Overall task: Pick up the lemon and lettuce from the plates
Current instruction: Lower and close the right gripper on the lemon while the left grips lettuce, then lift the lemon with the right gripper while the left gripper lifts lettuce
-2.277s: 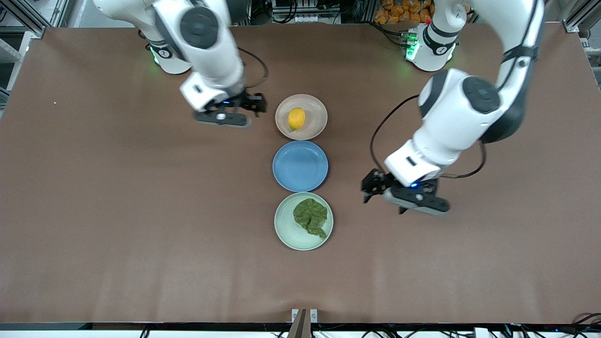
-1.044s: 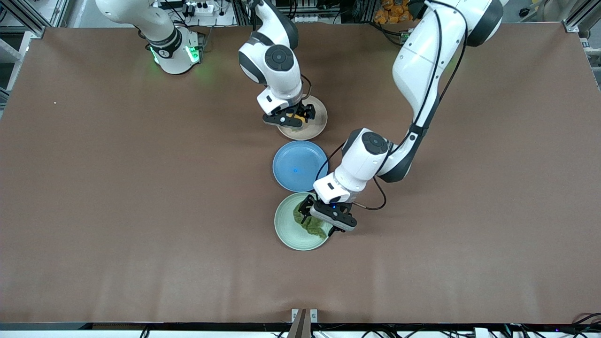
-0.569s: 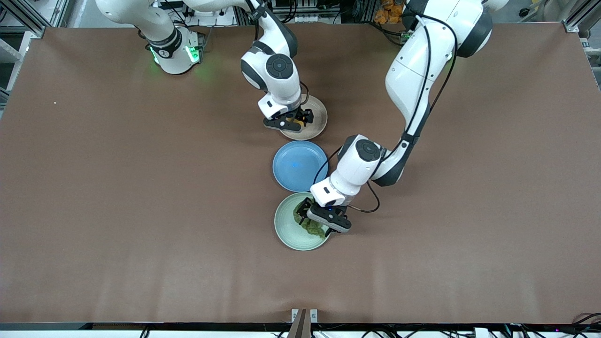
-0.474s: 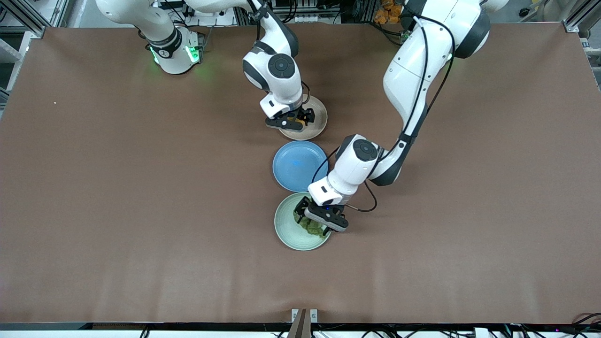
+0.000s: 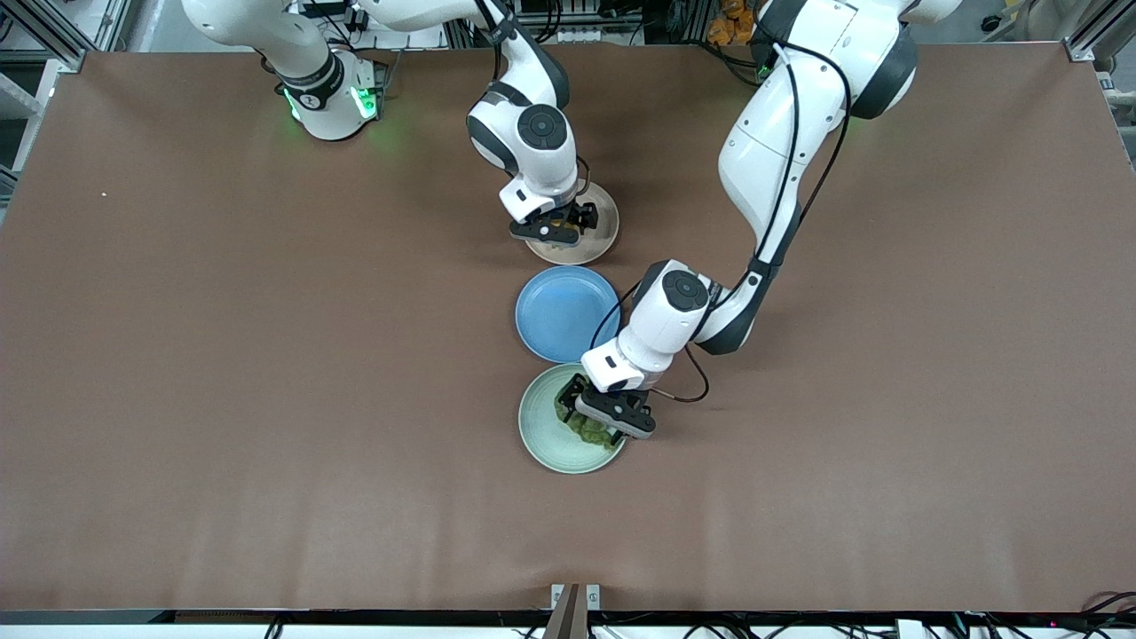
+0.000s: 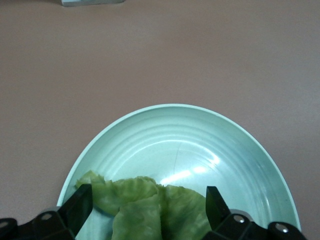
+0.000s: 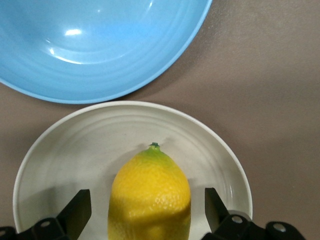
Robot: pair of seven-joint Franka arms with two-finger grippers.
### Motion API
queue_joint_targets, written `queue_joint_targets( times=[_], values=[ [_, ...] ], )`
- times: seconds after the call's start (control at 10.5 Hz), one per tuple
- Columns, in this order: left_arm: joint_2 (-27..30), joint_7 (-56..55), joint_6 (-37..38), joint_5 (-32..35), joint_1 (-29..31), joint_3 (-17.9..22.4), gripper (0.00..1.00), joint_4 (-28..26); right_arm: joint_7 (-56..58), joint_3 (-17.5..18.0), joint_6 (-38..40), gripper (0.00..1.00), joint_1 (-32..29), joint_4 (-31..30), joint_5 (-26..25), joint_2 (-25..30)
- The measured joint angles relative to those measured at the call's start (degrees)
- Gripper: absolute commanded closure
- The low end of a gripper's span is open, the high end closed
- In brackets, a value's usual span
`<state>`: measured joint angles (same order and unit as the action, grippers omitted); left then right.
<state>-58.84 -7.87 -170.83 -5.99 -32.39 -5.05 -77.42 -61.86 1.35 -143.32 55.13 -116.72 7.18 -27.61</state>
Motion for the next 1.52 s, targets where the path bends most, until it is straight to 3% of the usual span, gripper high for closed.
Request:
queue_joint_targets(
  times=[0.09, 0.19, 0.57, 0.76, 1.04, 1.23, 1.52],
  values=[
    [-0.1, 0.0, 0.0, 0.0, -0.1, 0.0, 0.00, 0.1, 0.0, 0.0, -0.1, 0.65, 0.0, 0.0, 0.0, 0.0],
    [-0.1, 0.0, 0.0, 0.0, -0.2, 0.0, 0.00, 0.1, -0.2, 0.0, -0.6, 0.74, 0.0, 0.0, 0.1, 0.0],
    [-0.9, 0.0, 0.0, 0.0, -0.7, 0.8, 0.00, 0.1, -0.6, 0.0, -1.3, 0.86, 0.0, 0.2, 0.3, 0.0],
    [-1.1, 0.1, -0.1, 0.0, -2.0, 2.6, 0.12, 0.2, -0.6, -0.2, -0.4, 0.86, -0.2, 0.9, 0.3, 0.8],
    [-1.1, 0.9, -0.2, 0.3, -2.9, 3.8, 0.25, 0.3, 2.1, -0.8, 8.1, 0.89, -3.5, 2.8, 0.3, 5.2],
    [-1.1, 1.3, -0.2, 0.5, -3.0, 3.9, 0.42, 0.3, 8.6, -1.0, 10.5, 0.90, -8.5, 2.9, 0.3, 7.8],
    [-1.2, 1.4, -0.2, 2.3, -3.0, 4.1, 0.77, 0.6, 20.0, -1.5, 12.6, 0.89, -17.3, 2.6, 0.3, 8.2]
  ],
)
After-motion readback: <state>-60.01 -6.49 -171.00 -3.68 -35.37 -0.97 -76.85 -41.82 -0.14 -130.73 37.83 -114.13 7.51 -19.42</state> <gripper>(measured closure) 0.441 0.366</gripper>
